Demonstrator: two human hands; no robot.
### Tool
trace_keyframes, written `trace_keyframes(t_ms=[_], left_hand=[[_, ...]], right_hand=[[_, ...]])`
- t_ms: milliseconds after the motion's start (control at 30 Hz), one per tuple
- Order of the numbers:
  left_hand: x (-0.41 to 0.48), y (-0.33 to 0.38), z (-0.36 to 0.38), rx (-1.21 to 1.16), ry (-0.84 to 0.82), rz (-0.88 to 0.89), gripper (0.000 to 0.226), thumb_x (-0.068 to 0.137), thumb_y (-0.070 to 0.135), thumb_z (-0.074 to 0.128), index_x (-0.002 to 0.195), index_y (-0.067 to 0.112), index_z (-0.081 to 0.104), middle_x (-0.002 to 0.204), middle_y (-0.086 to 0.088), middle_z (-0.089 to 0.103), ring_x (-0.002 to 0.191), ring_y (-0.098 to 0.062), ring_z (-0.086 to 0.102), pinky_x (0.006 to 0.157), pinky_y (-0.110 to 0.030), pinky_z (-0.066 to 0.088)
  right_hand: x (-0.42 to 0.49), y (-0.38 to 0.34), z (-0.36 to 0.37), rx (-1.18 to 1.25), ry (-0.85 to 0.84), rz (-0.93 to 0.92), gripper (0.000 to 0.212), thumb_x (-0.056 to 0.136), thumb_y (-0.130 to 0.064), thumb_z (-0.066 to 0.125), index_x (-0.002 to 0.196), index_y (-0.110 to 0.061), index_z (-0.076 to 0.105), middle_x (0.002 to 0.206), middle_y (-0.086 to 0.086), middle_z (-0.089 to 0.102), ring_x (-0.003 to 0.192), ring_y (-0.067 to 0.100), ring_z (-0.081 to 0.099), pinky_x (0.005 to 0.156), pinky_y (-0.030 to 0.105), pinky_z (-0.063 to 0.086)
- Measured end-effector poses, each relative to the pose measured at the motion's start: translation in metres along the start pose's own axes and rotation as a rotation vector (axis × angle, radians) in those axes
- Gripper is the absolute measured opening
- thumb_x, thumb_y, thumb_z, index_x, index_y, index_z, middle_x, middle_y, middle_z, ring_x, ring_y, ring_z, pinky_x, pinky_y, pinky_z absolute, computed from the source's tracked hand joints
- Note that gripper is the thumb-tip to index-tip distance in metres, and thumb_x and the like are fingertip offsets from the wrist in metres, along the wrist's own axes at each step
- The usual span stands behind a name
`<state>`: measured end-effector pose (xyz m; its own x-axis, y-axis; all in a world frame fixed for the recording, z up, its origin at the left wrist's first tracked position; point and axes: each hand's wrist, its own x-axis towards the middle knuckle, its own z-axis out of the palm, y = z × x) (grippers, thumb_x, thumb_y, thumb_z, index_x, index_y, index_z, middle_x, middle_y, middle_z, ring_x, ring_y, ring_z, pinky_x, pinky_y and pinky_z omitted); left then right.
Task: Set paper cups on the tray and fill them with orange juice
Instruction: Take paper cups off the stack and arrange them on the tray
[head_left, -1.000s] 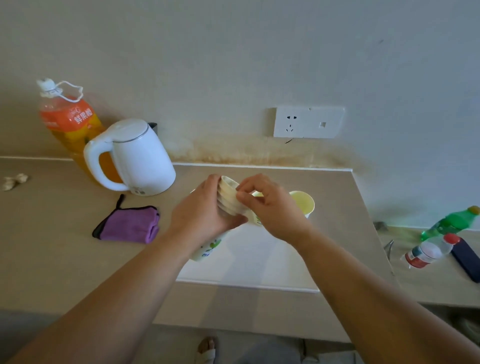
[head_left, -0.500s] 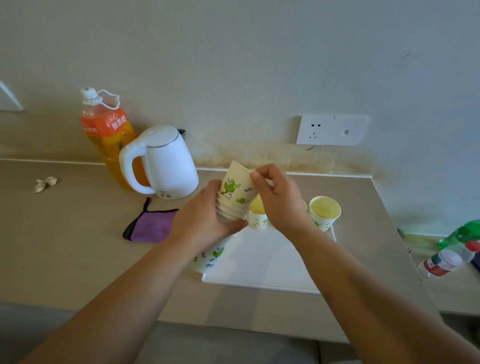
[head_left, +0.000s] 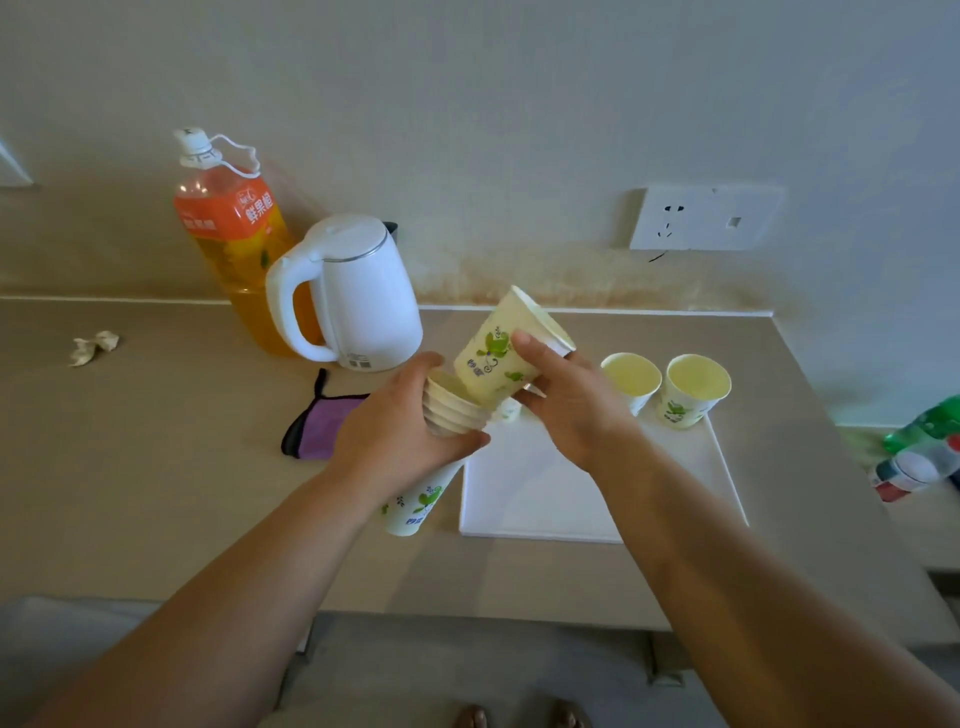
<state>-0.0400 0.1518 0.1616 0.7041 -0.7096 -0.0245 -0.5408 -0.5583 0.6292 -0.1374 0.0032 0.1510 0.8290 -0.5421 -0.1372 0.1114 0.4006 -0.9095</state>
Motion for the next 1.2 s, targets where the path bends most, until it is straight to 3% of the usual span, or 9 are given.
trace_keyframes(t_ms=[167,233,333,467,567,767,967,1200], left_hand=[[0.001,-0.03,-0.009,-0.053,-0.004,-0.087,0.087,0.065,0.053,0.08,0.137,0.032,0.036,0.113,0.013,0.045,0.112,-0.013,0.05,0.09,-0.035,0.045],[0.0,-0.038,-0.01,-0.075,-0.027,-0.109,0.088,0.065,0.053,0.08,0.138,0.033,0.035,0.115,0.014,0.044,0.11,-0.01,0.048,0.09,-0.034,0.043],[-0.002,-0.042,-0.008,-0.088,-0.04,-0.117,0.087,0.066,0.05,0.08,0.139,0.032,0.035,0.114,0.014,0.044,0.104,-0.007,0.044,0.085,-0.029,0.038],[-0.003,-0.046,-0.008,-0.083,-0.046,-0.106,0.085,0.067,0.048,0.08,0.138,0.03,0.036,0.113,0.014,0.042,0.103,-0.007,0.044,0.085,-0.029,0.039],[-0.002,-0.052,-0.01,-0.083,-0.052,-0.12,0.085,0.065,0.051,0.081,0.136,0.032,0.037,0.115,0.013,0.047,0.106,-0.01,0.048,0.089,-0.033,0.044],[-0.005,-0.058,-0.009,-0.064,-0.041,-0.118,0.081,0.065,0.052,0.08,0.132,0.033,0.039,0.111,0.015,0.049,0.103,-0.009,0.049,0.086,-0.034,0.045],[-0.007,-0.058,-0.008,-0.059,-0.036,-0.125,0.078,0.067,0.049,0.08,0.132,0.033,0.039,0.105,0.018,0.047,0.099,-0.007,0.047,0.08,-0.03,0.04],[-0.008,-0.061,-0.006,-0.041,-0.054,-0.125,0.082,0.068,0.05,0.079,0.136,0.031,0.037,0.111,0.017,0.045,0.102,-0.007,0.045,0.082,-0.03,0.041]], right_hand=[[-0.006,0.036,-0.035,-0.193,0.187,-0.126,0.06,0.067,-0.026,0.083,0.118,-0.02,0.054,0.109,0.002,0.067,0.105,0.018,0.064,0.09,0.035,0.053],[-0.008,0.06,-0.045,-0.363,0.209,-0.07,0.068,0.066,-0.028,0.084,0.124,-0.022,0.049,0.115,-0.001,0.064,0.109,0.018,0.061,0.089,0.03,0.051],[-0.007,0.089,-0.048,-0.514,0.229,-0.013,0.065,0.072,-0.014,0.082,0.126,-0.024,0.047,0.116,-0.009,0.06,0.108,0.01,0.056,0.083,0.018,0.045],[0.008,0.11,-0.041,-0.585,0.189,-0.003,0.069,0.07,-0.013,0.083,0.127,-0.018,0.045,0.113,-0.013,0.058,0.105,0.003,0.055,0.09,0.025,0.044],[0.018,0.121,-0.038,-0.637,0.176,0.013,0.074,0.068,-0.013,0.085,0.127,-0.019,0.04,0.11,-0.019,0.053,0.106,0.007,0.053,0.097,0.034,0.046],[0.021,0.135,-0.047,-0.695,0.158,0.044,0.085,0.065,-0.008,0.085,0.132,-0.024,0.035,0.117,-0.014,0.05,0.118,0.018,0.049,0.1,0.043,0.045],[0.024,0.136,-0.042,-0.843,0.221,0.018,0.07,0.074,-0.016,0.08,0.132,-0.017,0.041,0.12,-0.004,0.054,0.105,0.014,0.05,0.083,0.026,0.04],[0.024,0.138,-0.039,-0.89,0.238,0.017,0.068,0.073,-0.021,0.081,0.13,-0.017,0.042,0.122,0.0,0.055,0.104,0.015,0.051,0.08,0.025,0.037]])
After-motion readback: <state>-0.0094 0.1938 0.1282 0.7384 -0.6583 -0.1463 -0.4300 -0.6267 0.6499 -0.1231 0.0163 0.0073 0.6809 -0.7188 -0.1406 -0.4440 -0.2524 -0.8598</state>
